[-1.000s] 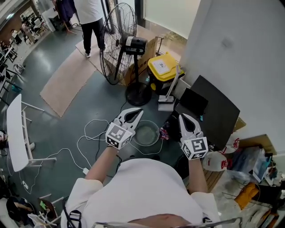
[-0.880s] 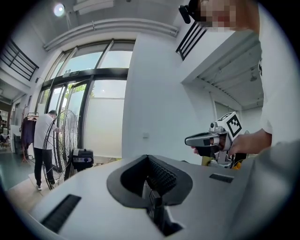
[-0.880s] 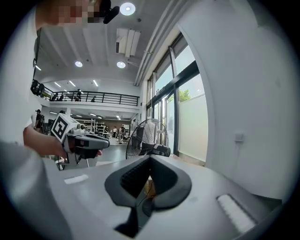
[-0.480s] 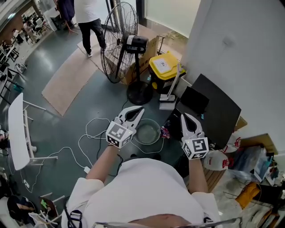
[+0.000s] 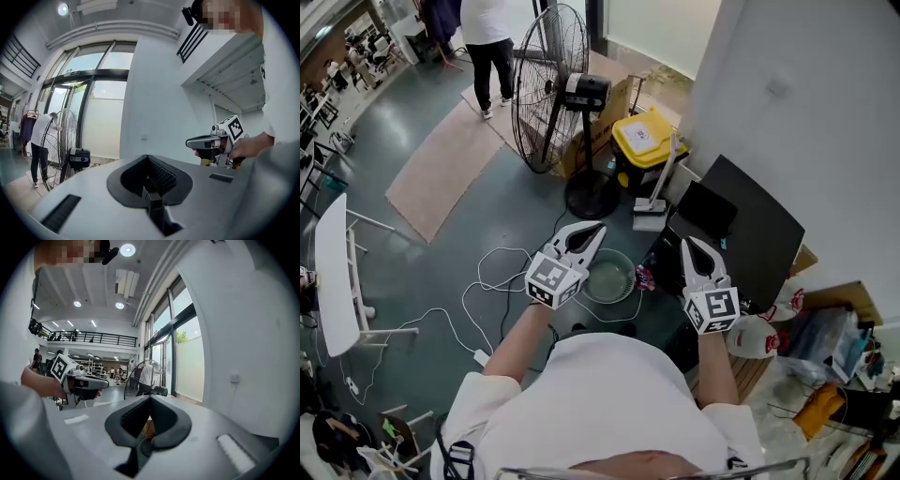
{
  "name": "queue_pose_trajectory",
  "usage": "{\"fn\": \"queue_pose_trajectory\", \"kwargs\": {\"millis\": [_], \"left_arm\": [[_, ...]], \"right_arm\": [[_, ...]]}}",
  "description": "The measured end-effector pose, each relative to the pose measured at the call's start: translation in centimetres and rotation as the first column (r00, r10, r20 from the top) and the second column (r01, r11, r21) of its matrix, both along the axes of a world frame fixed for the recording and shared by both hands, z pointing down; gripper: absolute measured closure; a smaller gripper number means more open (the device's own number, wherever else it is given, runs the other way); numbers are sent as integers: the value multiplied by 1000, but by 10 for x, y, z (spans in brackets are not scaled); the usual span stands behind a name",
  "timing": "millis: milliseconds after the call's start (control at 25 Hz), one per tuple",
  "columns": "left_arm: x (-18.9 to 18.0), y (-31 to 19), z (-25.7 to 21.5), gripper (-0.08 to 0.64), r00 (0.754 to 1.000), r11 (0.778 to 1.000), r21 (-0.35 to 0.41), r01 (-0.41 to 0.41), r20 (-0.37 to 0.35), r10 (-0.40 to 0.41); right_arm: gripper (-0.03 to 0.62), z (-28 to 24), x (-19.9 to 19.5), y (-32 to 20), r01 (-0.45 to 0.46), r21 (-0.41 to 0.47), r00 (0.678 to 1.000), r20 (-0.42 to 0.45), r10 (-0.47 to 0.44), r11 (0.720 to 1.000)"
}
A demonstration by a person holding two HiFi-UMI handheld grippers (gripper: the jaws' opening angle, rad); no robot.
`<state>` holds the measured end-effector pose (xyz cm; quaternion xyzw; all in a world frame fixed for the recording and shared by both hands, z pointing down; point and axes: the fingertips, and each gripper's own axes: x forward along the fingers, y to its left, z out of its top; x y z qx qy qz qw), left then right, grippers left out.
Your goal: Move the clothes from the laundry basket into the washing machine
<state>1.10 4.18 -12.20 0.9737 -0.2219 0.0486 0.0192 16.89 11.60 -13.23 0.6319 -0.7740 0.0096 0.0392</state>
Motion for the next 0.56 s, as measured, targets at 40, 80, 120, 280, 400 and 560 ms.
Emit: {"fn": "queue_pose_trajectory", "kwargs": {"millis": [40,80,120,280,400,560], "left_arm": [[1,0,0,555,1000,1000,0,0,0,0],[1,0,1,555,1000,1000,-2,0,-1,0],[1,1,2,555,1000,1000,-4,1,-1,-1],[1,2,3,555,1000,1000,-9,2,-2,-2],[0,3,1,555,1000,1000,-4,6,-4,-6],[0,5,1,555,1000,1000,-3,12,-6,-12]], "right_arm": [[583,0,0,0,0,1,1000,1,0,1000],[583,0,0,0,1,1,1000,1,-1,1000],[583,0,1,0,2,2,1000,1,-2,1000],[583,0,-1,2,4,1,1000,-1,-4,1000],[583,0,-1,5,4,0,1000,1,-4,1000],[583,3,0,8,5,-3,1000,3,-5,1000]]}}
